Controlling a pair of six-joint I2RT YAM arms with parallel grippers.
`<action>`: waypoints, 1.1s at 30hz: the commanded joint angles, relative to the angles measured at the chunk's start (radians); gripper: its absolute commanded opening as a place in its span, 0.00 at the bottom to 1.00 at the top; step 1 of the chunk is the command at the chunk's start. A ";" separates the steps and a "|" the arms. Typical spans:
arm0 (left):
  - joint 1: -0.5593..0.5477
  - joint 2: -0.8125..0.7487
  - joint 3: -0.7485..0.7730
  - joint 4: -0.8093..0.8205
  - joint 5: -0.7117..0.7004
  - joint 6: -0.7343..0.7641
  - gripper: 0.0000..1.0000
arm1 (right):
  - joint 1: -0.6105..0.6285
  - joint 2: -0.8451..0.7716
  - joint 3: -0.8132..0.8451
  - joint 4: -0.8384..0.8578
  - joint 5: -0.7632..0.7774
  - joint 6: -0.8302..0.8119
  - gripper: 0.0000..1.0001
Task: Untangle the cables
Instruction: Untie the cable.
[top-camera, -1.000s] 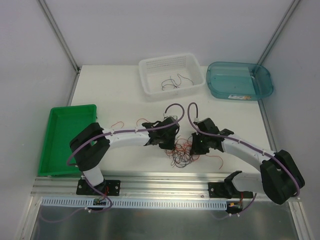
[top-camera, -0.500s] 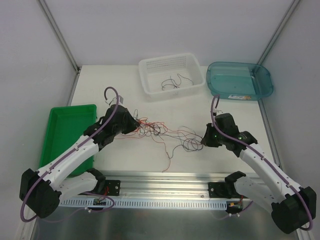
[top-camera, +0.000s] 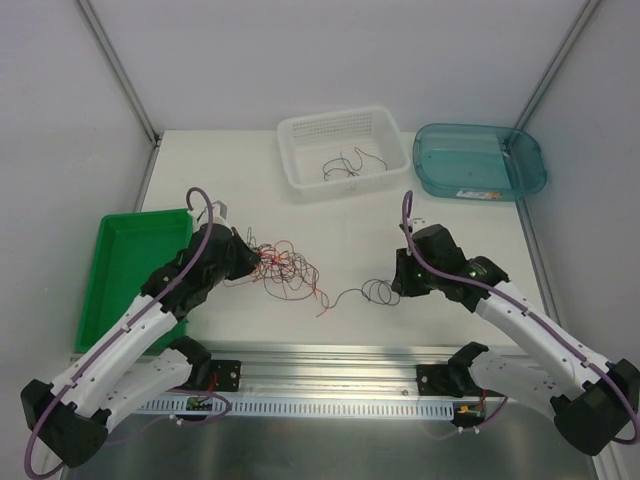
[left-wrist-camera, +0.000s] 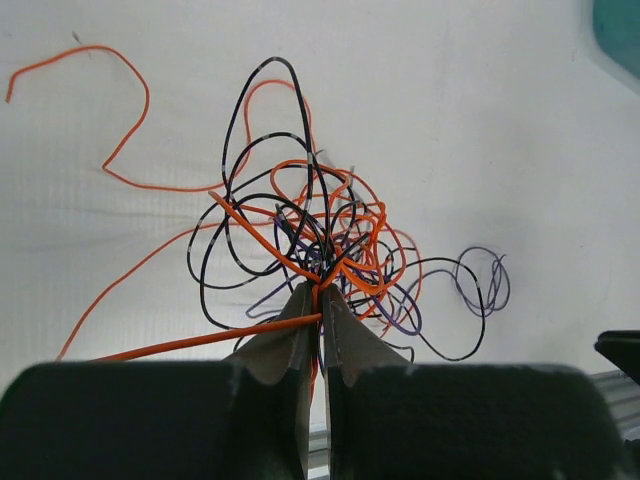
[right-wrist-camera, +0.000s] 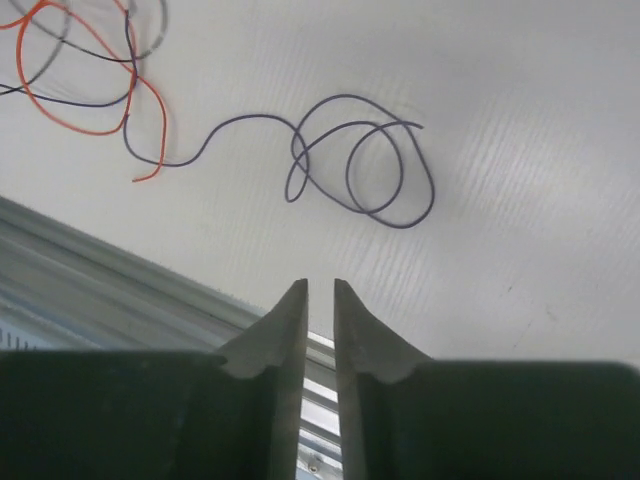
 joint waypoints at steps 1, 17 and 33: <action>0.012 -0.059 0.087 -0.049 -0.035 0.048 0.00 | -0.001 0.053 0.029 -0.016 0.101 0.009 0.25; 0.013 -0.081 0.097 -0.067 -0.005 0.040 0.00 | 0.155 0.547 0.127 0.182 0.226 0.191 0.51; 0.013 0.061 -0.035 -0.075 -0.078 0.054 0.00 | 0.131 0.212 0.781 -0.365 0.685 -0.161 0.01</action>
